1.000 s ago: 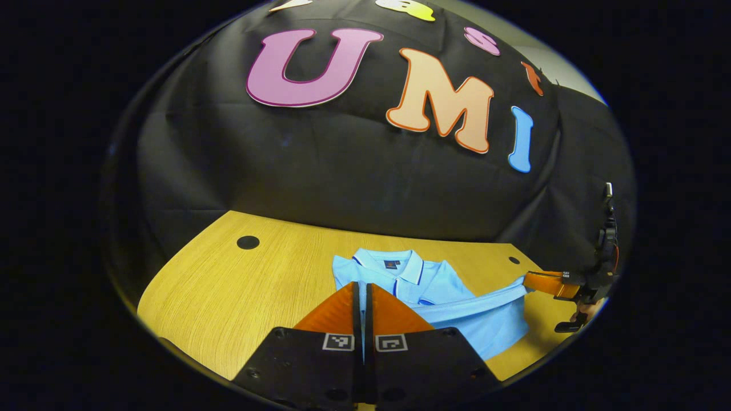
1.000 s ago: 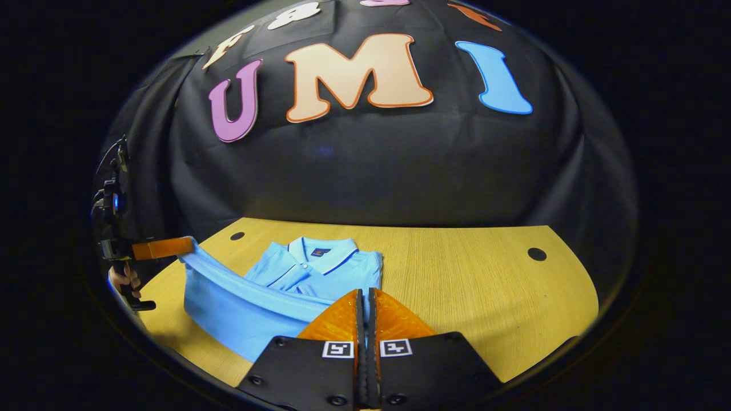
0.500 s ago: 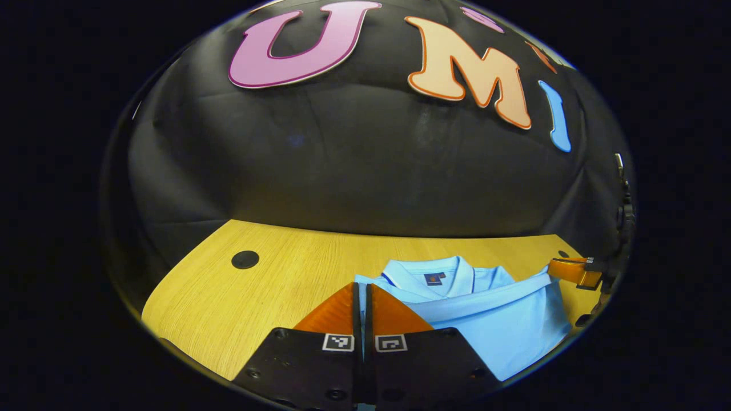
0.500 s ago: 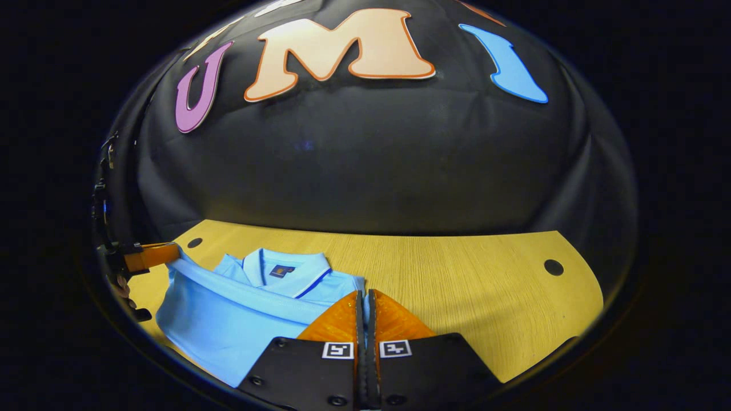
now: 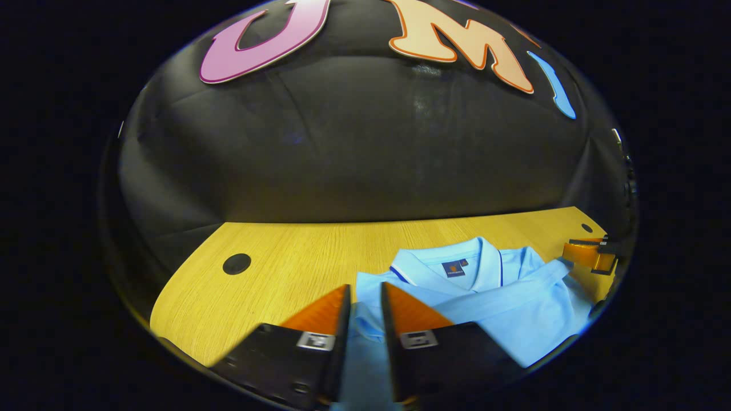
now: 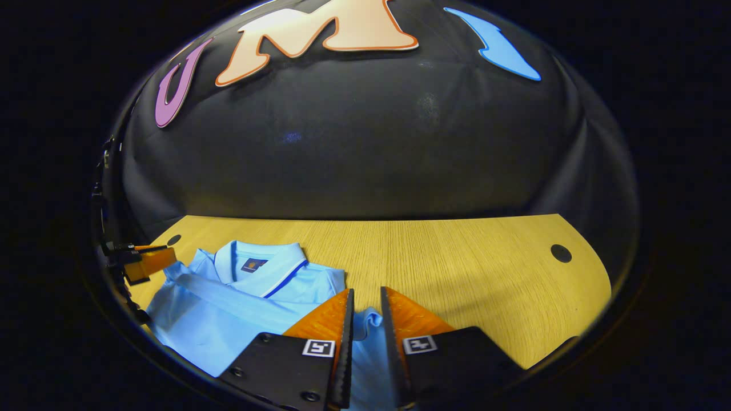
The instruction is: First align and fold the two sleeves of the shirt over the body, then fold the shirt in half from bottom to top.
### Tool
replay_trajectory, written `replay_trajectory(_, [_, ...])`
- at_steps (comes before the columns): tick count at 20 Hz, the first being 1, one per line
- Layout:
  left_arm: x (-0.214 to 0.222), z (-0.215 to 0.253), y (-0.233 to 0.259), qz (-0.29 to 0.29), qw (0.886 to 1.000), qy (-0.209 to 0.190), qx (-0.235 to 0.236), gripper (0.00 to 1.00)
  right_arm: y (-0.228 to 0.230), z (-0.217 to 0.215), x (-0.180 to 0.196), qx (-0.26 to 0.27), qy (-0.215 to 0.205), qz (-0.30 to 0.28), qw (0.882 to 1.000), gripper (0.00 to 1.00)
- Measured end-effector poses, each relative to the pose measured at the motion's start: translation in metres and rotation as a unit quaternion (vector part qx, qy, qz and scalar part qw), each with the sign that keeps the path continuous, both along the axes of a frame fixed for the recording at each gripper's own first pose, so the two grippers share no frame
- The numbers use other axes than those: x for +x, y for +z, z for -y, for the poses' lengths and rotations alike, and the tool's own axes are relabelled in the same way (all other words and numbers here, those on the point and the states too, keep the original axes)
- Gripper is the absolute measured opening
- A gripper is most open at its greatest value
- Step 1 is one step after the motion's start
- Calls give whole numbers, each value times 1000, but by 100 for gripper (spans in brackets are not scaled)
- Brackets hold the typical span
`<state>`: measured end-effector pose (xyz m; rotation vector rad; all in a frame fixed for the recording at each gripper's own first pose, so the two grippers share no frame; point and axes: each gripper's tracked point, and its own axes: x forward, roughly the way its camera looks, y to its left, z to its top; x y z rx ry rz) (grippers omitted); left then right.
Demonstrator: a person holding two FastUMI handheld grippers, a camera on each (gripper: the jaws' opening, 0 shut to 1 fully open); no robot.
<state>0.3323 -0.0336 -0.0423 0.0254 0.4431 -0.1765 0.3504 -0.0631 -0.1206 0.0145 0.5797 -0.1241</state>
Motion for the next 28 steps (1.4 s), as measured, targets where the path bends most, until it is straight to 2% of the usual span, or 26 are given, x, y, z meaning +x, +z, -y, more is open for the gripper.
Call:
replay_trajectory(1, [-2,-3,2,-1,1000,8,-3,67,4,-1,-3,8,5,2,1000,34])
replay_trajectory(2, [-6,-6,6,1,1000,12,-8,94,10,0,-10,10,7,2,1000,56])
replay_trajectory(3, [-9,-9,9,2,1000,14,-13,99,9,-1,-13,12,9,5,1000,78])
replay_trajectory(4, [-14,-14,13,5,1000,18,-14,98,15,0,-17,12,13,7,1000,99])
replay_trajectory(8, [-45,-28,31,16,1000,18,-6,97,37,-1,-46,29,20,22,999,98])
replay_trajectory(11, [-77,-31,45,37,999,16,-23,97,56,-11,-76,42,39,42,997,98])
replay_trajectory(21, [-207,-30,70,82,994,-12,-65,94,99,-69,-207,47,120,94,987,99])
replay_trajectory(28, [-268,-22,58,74,994,-41,-70,95,111,-78,-265,38,121,121,985,98])
